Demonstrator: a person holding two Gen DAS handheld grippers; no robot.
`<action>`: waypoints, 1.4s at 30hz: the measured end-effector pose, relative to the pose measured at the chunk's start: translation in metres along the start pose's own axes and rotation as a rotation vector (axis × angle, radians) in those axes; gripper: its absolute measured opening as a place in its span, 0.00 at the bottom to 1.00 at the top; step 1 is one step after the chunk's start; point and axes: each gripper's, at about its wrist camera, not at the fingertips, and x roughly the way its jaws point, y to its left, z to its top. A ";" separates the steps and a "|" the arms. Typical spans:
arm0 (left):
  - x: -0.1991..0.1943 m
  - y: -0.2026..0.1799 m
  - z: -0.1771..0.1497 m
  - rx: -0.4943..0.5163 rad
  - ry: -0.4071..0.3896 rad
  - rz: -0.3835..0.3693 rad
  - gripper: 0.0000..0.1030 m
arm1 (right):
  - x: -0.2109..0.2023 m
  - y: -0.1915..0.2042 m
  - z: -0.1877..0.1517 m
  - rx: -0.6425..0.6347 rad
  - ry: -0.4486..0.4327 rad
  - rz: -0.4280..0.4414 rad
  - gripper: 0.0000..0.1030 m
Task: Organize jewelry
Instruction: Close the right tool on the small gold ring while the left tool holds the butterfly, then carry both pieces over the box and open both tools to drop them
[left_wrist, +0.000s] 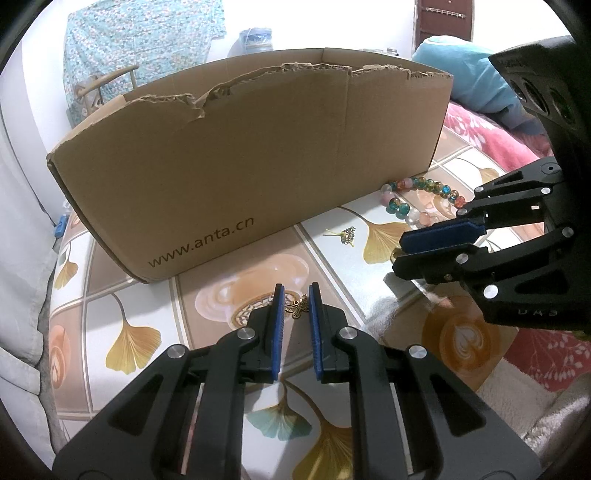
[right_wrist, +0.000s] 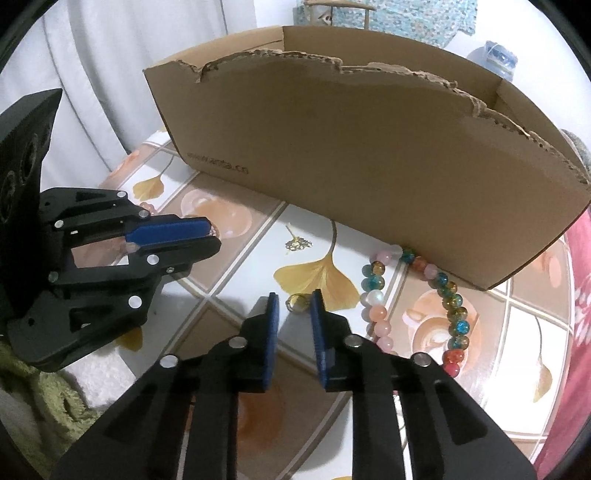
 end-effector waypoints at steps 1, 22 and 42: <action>0.000 0.000 0.000 0.000 0.000 0.000 0.12 | 0.001 0.000 0.000 0.003 0.000 0.002 0.12; -0.008 -0.003 -0.001 0.024 -0.026 0.007 0.12 | -0.025 -0.015 -0.003 0.046 -0.061 0.004 0.10; -0.095 -0.006 0.074 0.178 -0.328 0.106 0.12 | -0.143 -0.027 0.054 -0.038 -0.376 0.019 0.10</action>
